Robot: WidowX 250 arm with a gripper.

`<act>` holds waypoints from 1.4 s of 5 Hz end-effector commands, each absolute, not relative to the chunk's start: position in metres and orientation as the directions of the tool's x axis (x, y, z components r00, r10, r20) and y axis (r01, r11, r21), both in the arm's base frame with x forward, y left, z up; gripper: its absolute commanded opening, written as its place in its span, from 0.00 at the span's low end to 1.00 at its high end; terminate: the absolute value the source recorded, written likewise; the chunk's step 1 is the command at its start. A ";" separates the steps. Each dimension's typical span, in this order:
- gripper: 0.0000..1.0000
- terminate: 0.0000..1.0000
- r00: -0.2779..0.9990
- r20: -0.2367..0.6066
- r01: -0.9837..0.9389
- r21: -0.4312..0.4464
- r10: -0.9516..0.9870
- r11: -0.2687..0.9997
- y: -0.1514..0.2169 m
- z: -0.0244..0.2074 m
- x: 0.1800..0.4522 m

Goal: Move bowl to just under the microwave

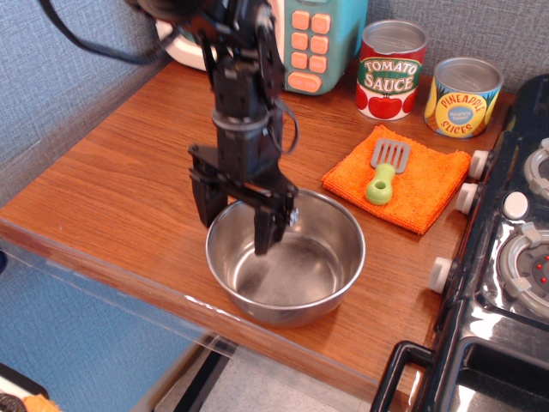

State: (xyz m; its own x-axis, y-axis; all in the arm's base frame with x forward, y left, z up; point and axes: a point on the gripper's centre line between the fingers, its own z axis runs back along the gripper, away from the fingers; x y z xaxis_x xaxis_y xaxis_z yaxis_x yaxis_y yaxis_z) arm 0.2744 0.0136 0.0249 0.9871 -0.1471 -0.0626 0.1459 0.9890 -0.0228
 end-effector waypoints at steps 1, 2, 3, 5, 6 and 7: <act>0.00 0.00 0.988 -0.008 0.153 -0.015 -0.153 0.988 0.010 0.032 0.278; 0.00 0.00 0.989 0.004 0.150 -0.011 -0.150 0.989 0.009 0.033 0.277; 0.00 0.00 0.988 0.016 0.156 -0.008 -0.155 0.988 0.007 0.036 0.275; 0.00 0.00 0.964 0.090 0.253 -0.029 -0.250 0.967 -0.010 0.071 0.282; 0.00 0.00 0.957 0.203 0.217 -0.031 -0.206 0.976 0.004 0.119 0.301; 0.00 0.00 0.968 0.245 0.068 -0.049 -0.054 0.997 0.053 0.142 0.322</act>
State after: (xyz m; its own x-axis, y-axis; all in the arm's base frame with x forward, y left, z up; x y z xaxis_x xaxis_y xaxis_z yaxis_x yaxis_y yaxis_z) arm 0.3245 0.0560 0.1259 0.9787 -0.0264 0.2037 0.0400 0.9972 -0.0631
